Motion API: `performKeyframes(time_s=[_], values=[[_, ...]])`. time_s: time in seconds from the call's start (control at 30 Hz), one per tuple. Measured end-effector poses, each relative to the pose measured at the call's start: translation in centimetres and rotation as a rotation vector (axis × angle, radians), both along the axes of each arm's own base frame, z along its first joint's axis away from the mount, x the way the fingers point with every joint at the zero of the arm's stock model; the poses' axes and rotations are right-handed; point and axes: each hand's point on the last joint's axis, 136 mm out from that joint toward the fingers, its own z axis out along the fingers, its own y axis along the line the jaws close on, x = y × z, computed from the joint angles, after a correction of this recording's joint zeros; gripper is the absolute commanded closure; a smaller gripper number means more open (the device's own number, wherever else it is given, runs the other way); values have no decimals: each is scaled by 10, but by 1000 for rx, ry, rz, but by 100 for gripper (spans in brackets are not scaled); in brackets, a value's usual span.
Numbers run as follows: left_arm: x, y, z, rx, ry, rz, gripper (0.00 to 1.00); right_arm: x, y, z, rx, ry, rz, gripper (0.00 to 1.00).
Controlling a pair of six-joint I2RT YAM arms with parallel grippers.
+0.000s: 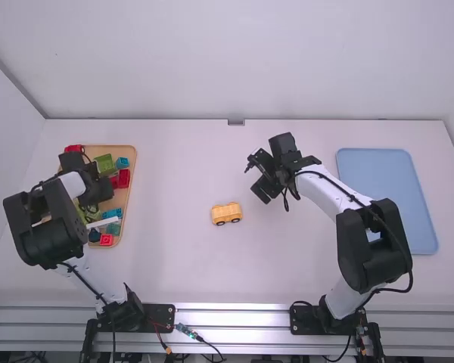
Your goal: Assemble lego blocks to make yellow taxi
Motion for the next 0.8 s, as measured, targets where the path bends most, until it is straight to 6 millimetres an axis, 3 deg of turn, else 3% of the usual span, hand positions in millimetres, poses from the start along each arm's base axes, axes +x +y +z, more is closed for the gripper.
performKeyframes(time_s=[0.07, 0.1, 0.13, 0.33, 0.43, 0.57, 0.63, 0.67, 0.73, 0.8], values=[[1, 1, 0, 0, -6, 14, 90, 1, 0, 0, 1, -3, 1, 1], [1, 1, 0, 0, -6, 14, 90, 1, 0, 0, 1, -3, 1, 1], [0, 1, 0, -2, -2, 30, 98, 3, 1, 1, 4, -13, 2, 1], [-9, -5, -1, -43, 42, 57, 98, 17, 6, 10, 31, -77, -3, 1], [-4, -11, 14, -72, 6, 36, 98, 28, 11, 18, 73, -120, -37, 1], [5, -16, 63, -45, -118, 11, 98, 33, 22, 25, 147, -132, -39, 1], [8, -29, 104, 1, -229, -28, 98, 33, 30, 30, 214, -127, -18, 1], [8, -30, 106, 4, -236, -31, 98, 33, 31, 31, 223, -126, -16, 1], [9, -62, 144, 31, -373, -130, 98, 34, 36, 38, 300, -119, 4, 1], [6, -100, 166, 12, -490, -252, 98, 33, 43, 47, 388, -106, 38, 1]])
